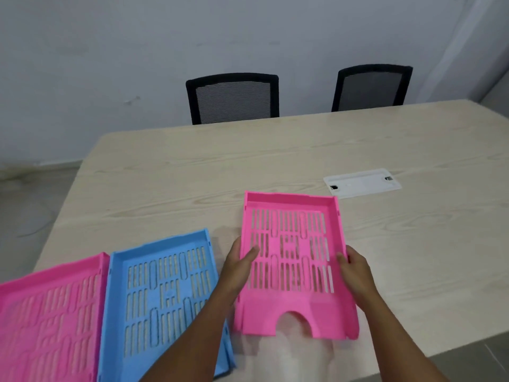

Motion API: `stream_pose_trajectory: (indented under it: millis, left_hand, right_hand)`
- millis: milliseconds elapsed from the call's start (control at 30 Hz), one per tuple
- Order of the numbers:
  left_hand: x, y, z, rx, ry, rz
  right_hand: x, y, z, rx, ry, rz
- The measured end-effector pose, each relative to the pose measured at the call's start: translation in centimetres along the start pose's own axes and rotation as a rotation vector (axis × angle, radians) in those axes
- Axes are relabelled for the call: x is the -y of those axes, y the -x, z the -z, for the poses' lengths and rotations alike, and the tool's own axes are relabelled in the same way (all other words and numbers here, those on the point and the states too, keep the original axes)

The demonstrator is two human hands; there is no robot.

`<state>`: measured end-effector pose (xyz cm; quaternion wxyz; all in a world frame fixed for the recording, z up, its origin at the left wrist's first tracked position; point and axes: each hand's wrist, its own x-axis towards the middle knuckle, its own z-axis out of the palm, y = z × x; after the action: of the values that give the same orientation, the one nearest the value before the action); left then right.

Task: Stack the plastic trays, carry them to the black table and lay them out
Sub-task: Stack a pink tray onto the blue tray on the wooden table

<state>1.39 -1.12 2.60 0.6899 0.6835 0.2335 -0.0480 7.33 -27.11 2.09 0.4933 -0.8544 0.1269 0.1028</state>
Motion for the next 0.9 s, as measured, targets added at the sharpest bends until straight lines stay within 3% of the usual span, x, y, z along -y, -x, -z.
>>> stream_pose_trajectory:
  millis: [233,467,600,900]
  left_hand:
    - [-0.7,2.2,7.9,-0.223,0.037,-0.086]
    - [3.3,7.9,18.7,-0.524,0.064,0.002]
    - [5.9,10.9,21.7,-0.547,0.029,0.061]
    - [7.2,11.4,23.7,-0.492,-0.085,0.099]
  right_hand:
    - [6.3,1.5,-5.9,0.151,-0.085,0.161]
    - [8.3,6.7,-17.6,0.398,-0.052,0.252]
    - [6.9,9.5,-21.7,0.471,-0.012,0.219]
    - [7.4,11.3,-22.9,0.422,0.064,0.211]
